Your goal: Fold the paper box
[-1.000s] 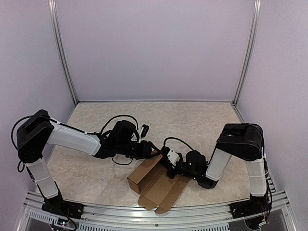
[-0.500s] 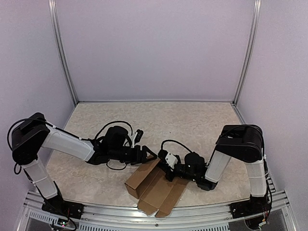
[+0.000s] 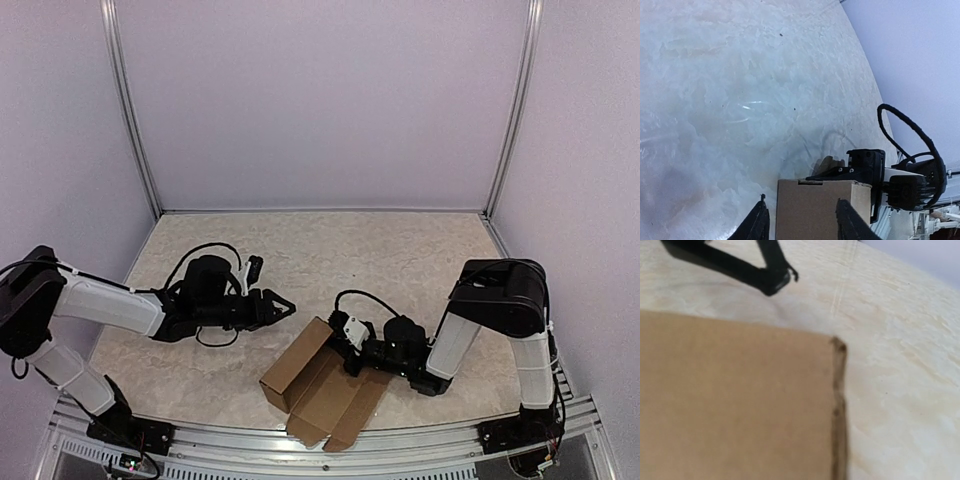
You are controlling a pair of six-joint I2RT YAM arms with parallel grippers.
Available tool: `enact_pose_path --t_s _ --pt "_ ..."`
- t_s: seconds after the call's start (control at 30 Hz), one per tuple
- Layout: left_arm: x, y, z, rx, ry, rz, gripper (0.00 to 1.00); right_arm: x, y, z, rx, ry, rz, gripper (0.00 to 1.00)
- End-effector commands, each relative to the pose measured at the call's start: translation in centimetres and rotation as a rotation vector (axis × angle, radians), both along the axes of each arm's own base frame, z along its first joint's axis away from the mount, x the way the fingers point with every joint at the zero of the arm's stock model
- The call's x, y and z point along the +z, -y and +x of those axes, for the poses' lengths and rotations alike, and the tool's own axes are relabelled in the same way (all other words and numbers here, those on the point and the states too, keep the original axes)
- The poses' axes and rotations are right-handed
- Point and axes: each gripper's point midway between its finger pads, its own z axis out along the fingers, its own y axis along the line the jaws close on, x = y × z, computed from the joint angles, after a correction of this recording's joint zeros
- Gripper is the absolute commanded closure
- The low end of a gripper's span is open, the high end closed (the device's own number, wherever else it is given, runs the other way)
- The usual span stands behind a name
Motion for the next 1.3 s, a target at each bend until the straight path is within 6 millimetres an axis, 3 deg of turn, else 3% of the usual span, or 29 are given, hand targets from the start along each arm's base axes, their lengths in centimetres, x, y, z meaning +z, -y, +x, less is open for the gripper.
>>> enact_pose_path --t_s 0.0,0.1,0.23,0.67,1.27 --pt "-1.7 0.0 1.0 0.012 -0.043 0.030 0.66 6.5 -0.3 -0.1 0.003 0.160 0.195 1.00" --pt "-3.0 0.4 1.3 0.007 -0.080 0.061 0.81 6.6 -0.1 0.1 -0.014 0.163 0.195 1.00" --pt "-4.2 1.7 1.1 -0.040 -0.127 0.041 0.89 6.4 -0.1 0.1 -0.017 0.163 0.190 1.00" --pt "-3.9 6.5 -1.5 -0.232 -0.131 0.015 0.93 6.4 0.2 0.6 -0.048 0.165 0.187 1.00" --pt "-4.9 8.5 -4.1 -0.326 -0.155 0.026 0.94 8.4 0.9 2.3 -0.207 0.180 0.237 1.00"
